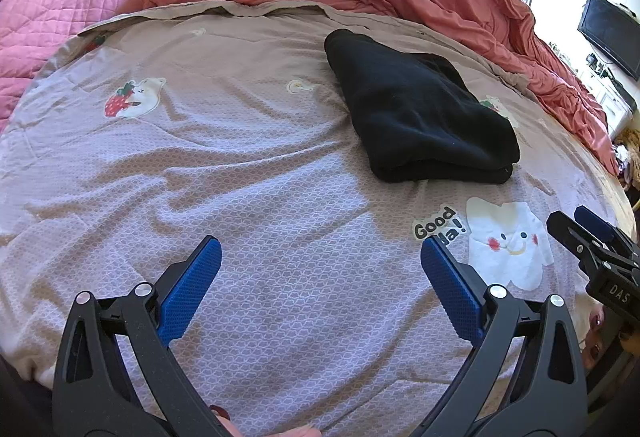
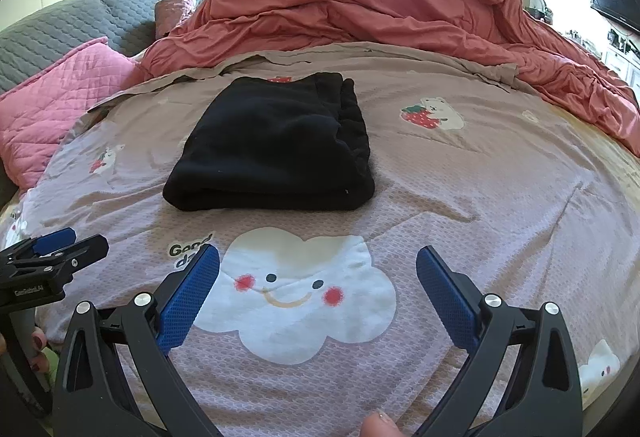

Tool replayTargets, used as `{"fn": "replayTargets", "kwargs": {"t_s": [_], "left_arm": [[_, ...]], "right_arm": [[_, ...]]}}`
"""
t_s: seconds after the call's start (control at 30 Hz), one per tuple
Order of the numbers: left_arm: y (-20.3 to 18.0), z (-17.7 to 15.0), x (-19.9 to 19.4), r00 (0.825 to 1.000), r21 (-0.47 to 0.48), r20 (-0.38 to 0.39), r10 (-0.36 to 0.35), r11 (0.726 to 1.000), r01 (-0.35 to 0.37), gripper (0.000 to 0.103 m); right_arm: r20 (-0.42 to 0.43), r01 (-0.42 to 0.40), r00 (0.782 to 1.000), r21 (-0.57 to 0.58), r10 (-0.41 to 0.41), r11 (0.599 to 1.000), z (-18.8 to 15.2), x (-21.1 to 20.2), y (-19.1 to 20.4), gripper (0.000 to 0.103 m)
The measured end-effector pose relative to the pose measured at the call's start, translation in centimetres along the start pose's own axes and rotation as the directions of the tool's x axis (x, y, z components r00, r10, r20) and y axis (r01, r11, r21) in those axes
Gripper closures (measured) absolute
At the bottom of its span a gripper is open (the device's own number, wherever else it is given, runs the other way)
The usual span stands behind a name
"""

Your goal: Fold small clothes

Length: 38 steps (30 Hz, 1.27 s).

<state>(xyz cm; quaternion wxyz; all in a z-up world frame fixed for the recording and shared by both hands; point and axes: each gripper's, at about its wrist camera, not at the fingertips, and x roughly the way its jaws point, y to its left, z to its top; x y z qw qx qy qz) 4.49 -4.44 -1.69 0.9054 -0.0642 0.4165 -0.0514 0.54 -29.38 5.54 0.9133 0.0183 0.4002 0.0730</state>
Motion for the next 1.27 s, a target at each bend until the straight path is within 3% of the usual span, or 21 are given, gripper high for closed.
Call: {"fn": "replayTargets", "kwargs": {"t_s": [0.43, 0.6, 0.73, 0.83, 0.93, 1.0, 1.07, 1.13, 1.17, 1.2, 1.23, 1.27], "left_arm": [[0.4, 0.0, 0.0, 1.0, 0.001, 0.003, -0.011, 1.0, 0.011, 0.009], [0.8, 0.1, -0.3, 1.0, 0.003, 0.008, -0.024, 1.0, 0.024, 0.009], [1.5, 0.2, -0.5, 1.0, -0.007, 0.004, 0.015, 1.0, -0.015, 0.009], [3.4, 0.6, -0.8, 1.0, -0.061, 0.0, 0.005, 0.998, -0.005, 0.009], [6.1, 1.6, -1.6, 0.999, -0.103, 0.017, 0.038, 0.994, -0.036, 0.009], [8.2, 2.5, -2.4, 0.994, -0.133, 0.036, 0.101, 0.987, -0.095, 0.009], [11.8, 3.8, -3.4, 0.988, -0.199, 0.058, 0.143, 0.971, -0.129, 0.009], [16.4, 5.3, -4.0, 0.977, -0.27, 0.056, 0.207, 0.945, -0.185, 0.009], [18.2, 5.8, -4.2, 0.971, -0.299, 0.053, 0.232, 0.932, -0.207, 0.009], [20.4, 6.2, -4.5, 0.964, -0.334, 0.05, 0.26, 0.914, -0.229, 0.009], [23.4, 6.6, -4.9, 0.952, -0.374, 0.035, 0.303, 0.888, -0.269, 0.009], [25.7, 6.9, -5.1, 0.938, -0.394, 0.016, 0.347, 0.864, -0.313, 0.009]], "right_arm": [[-0.011, 0.055, 0.998, 0.047, -0.055, 0.997, -0.2, -0.2, -1.2, 0.005], [-0.019, 0.153, 0.988, 0.122, -0.152, 0.981, -0.6, -0.9, -3.5, 0.005], [-0.049, 0.27, 0.963, 0.236, -0.266, 0.933, -1.6, -2.5, -7.7, 0.005], [-0.08, 0.387, 0.92, 0.327, -0.383, 0.862, -3.0, -4.5, -12.0, 0.005], [-0.146, 0.51, 0.853, 0.43, -0.5, 0.745, -5.3, -7.2, -17.5, 0.005], [-0.205, 0.592, 0.791, 0.495, -0.576, 0.636, -7.1, -9.2, -21.1, 0.005], [-0.276, 0.653, 0.721, 0.577, -0.636, 0.49, -9.8, -12.1, -25.8, 0.005], [-0.336, 0.708, 0.638, 0.61, -0.693, 0.357, -12.3, -14.5, -29.7, 0.005], [-0.369, 0.734, 0.587, 0.617, -0.721, 0.282, -13.8, -15.9, -31.8, 0.005], [-0.388, 0.745, 0.562, 0.622, -0.73, 0.242, -14.9, -16.6, -33.2, 0.005], [-0.432, 0.774, 0.506, 0.609, -0.747, 0.173, -16.4, -17.6, -35.0, 0.005], [-0.432, 0.774, 0.506, 0.609, -0.747, 0.173, -16.4, -17.6, -35.0, 0.005]]}}
